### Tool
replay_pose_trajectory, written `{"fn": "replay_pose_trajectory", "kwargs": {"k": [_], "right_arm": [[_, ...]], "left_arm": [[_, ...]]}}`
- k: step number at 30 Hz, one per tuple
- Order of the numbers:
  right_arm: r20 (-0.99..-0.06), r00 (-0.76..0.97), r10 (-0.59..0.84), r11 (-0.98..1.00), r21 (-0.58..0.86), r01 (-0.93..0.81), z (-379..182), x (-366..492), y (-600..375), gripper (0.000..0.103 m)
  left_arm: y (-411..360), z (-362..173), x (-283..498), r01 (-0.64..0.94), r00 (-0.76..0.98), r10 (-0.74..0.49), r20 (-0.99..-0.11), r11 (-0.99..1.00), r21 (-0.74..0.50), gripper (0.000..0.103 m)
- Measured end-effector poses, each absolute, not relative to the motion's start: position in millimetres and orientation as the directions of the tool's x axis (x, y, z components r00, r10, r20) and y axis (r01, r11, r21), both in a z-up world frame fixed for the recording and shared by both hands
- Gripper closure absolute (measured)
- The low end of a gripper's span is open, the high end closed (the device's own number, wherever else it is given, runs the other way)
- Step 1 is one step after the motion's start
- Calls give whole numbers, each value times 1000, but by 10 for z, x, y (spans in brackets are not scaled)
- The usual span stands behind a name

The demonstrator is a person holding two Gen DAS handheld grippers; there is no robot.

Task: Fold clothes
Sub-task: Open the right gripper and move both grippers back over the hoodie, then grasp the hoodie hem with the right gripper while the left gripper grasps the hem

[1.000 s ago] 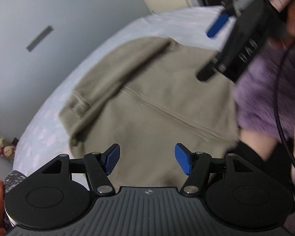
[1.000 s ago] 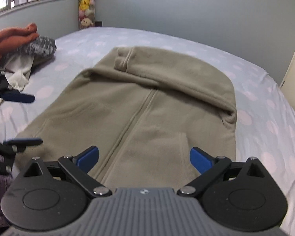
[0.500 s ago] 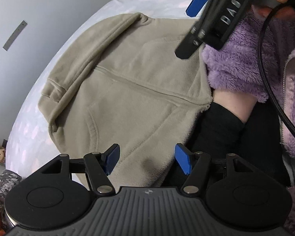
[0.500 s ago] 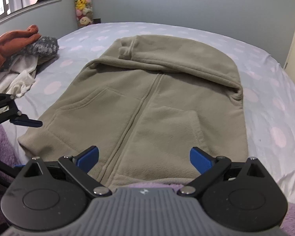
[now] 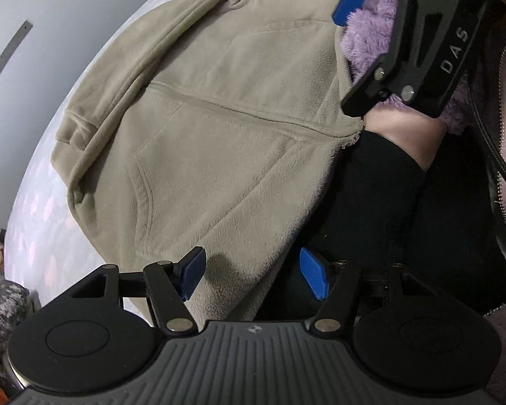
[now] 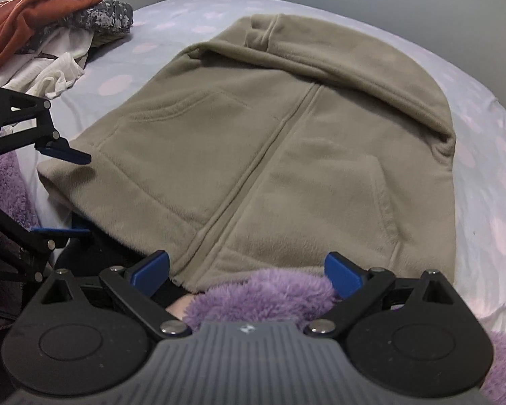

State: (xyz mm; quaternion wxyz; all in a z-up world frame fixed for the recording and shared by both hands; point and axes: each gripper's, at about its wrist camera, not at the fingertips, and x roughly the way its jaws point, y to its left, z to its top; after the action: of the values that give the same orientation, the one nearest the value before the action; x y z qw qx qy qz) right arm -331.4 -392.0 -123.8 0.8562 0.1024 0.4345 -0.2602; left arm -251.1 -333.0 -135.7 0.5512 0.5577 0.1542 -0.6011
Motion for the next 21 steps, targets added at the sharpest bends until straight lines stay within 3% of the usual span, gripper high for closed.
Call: {"fn": "replay_pose_trajectory", "kwargs": {"k": [13, 18, 21], "right_arm": [[-793, 507, -339, 840, -12, 543, -1346, -3418, -3953, 4], [-784, 532, -320, 886, -49, 461, -1376, -3323, -3826, 4], [-777, 537, -327, 912, -112, 394, -1395, -3216, -3704, 10]], "left_arm": [[-3383, -1360, -2252, 903, 201, -471, -859, -250, 349, 43], [-3452, -1275, -2125, 950, 171, -481, -860, -152, 274, 53], [-3496, -1221, -2050, 966, 158, -495, -855, -101, 237, 54]]}}
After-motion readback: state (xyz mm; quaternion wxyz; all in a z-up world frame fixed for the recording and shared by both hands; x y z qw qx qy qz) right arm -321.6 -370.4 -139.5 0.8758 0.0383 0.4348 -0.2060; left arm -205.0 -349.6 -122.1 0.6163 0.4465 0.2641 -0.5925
